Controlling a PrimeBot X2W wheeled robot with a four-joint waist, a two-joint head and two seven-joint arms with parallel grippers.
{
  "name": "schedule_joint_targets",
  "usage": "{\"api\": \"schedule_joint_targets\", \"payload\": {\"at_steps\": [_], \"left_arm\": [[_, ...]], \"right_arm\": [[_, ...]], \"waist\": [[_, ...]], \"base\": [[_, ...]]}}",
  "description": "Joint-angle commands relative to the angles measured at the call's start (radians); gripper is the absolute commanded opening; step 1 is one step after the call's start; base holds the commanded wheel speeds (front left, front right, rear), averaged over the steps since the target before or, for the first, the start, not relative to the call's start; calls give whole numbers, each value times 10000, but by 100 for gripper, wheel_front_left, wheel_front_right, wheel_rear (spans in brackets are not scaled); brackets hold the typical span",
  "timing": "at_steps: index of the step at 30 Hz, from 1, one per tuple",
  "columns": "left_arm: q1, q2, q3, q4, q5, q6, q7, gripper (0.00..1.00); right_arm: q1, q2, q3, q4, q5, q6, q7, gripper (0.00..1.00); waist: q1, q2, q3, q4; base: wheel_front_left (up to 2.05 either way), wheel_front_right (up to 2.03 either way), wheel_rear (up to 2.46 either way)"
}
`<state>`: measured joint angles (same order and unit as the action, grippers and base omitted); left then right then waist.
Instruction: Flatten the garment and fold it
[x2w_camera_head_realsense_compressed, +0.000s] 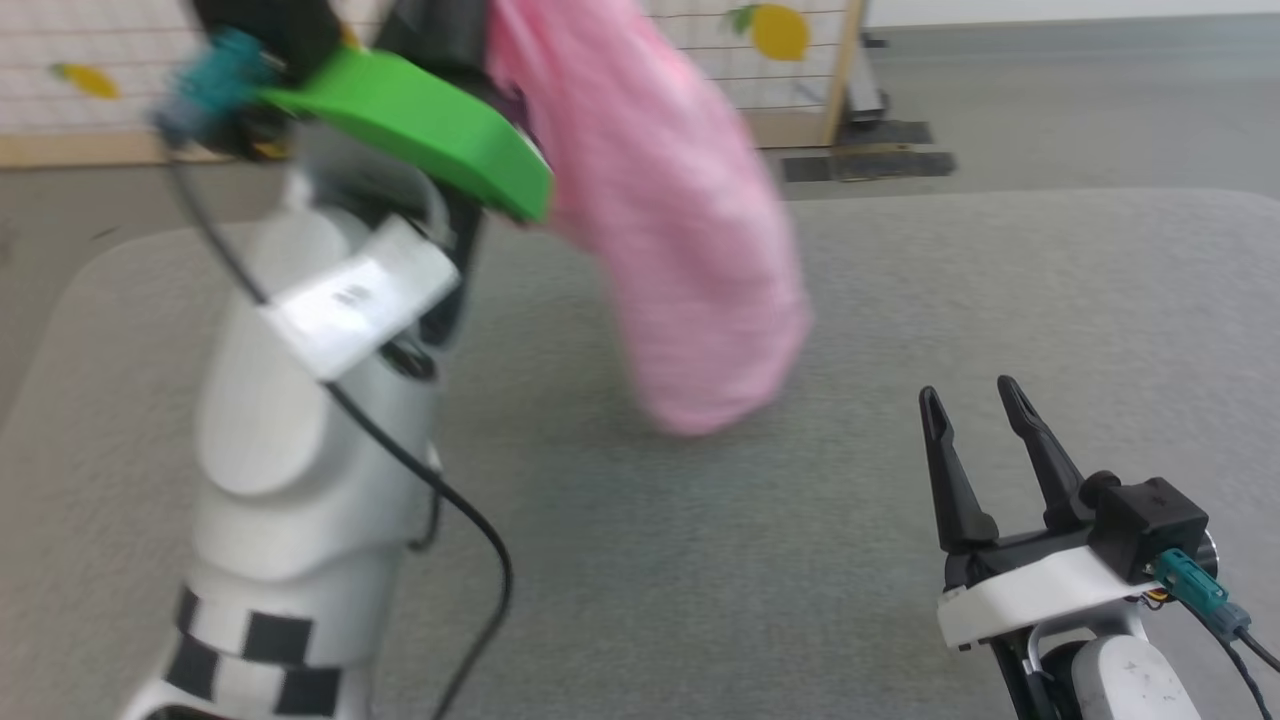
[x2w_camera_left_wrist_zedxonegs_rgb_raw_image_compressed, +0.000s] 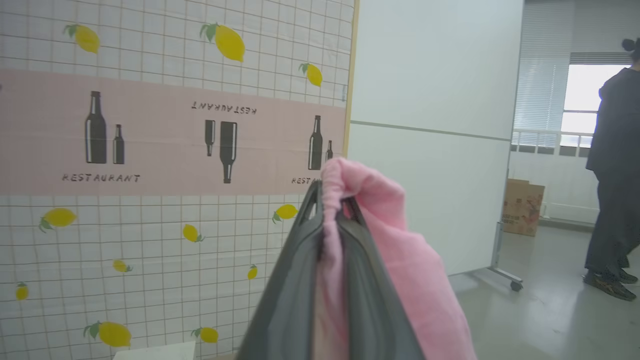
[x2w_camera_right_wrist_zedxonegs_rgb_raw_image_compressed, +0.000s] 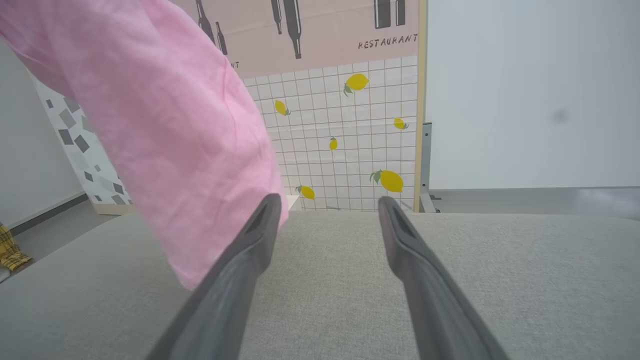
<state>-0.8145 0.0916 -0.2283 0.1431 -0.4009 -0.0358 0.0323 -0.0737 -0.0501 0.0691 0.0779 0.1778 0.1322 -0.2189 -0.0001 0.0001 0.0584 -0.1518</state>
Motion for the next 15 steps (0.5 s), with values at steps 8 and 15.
{"api": "schedule_joint_targets", "payload": {"at_steps": [8, 15], "left_arm": [[2009, -351, -1651, 2143, -725, -134, 948, 0], [3180, -407, -3410, 4411, -1385, -352, 2661, 0]], "right_arm": [[192, -1, 119, -222, -27, -15, 168, 100], [137, -1, 240, -222, 42, -15, 155, 100]], "waist": [[1, -1, 88, -1476], [1, -1, 314, -1734]], "base": [[0, 0, 0], [0, 0, 0]]}}
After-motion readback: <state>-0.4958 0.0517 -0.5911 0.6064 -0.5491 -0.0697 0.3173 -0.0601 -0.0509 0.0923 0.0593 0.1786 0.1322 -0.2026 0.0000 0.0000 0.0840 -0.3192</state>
